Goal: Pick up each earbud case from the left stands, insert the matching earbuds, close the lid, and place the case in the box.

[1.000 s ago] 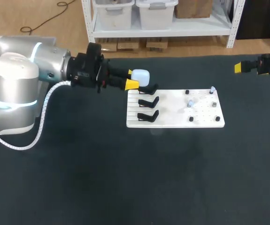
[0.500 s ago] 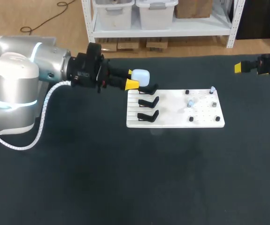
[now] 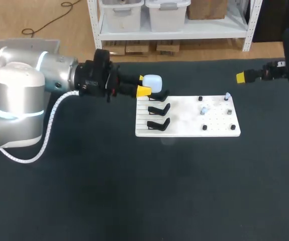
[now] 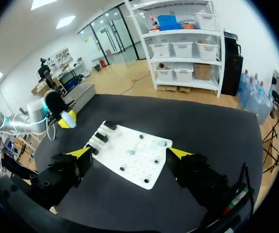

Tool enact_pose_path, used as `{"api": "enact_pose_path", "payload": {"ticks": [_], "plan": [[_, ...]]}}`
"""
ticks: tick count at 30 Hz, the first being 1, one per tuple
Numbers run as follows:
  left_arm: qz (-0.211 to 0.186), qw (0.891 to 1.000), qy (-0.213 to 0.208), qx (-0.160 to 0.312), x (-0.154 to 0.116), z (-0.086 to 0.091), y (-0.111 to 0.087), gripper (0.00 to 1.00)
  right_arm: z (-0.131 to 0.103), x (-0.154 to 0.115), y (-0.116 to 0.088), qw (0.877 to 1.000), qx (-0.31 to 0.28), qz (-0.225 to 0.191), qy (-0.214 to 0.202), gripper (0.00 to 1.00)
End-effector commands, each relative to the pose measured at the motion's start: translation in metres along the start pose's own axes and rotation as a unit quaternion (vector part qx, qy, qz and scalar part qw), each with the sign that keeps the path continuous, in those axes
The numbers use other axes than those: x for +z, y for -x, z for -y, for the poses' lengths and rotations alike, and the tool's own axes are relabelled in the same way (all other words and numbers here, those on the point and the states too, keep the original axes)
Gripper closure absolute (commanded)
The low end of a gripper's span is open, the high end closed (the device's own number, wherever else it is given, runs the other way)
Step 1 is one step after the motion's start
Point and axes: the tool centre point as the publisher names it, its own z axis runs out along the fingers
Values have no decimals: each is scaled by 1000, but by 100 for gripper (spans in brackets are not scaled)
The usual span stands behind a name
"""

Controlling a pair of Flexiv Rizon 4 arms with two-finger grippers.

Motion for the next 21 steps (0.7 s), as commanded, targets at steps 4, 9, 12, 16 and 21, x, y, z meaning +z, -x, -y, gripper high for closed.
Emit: {"api": "enact_pose_path", "payload": {"ticks": [4, 9, 12, 16, 21], "plan": [[10, 1000, -1, 4, 2, -5, -7, 100, -38, 3, -4, 998, -12, -32, -47, 0], [9, 1000, 3, 3, -2, -8, -9, 100, -57, 11, -3, 997, -34, -37, -65, 0], [9, 1000, 5, 3, -1, -9, -10, 100, -64, 22, -5, 995, -47, -39, -81, 0], [13, 1000, 10, 1, -2, -10, -12, 100, -78, 32, -5, 992, -65, -46, -97, 0], [16, 1000, 11, -1, -3, -10, -16, 100, -94, 41, -3, 990, -80, -52, -101, 0]]}}
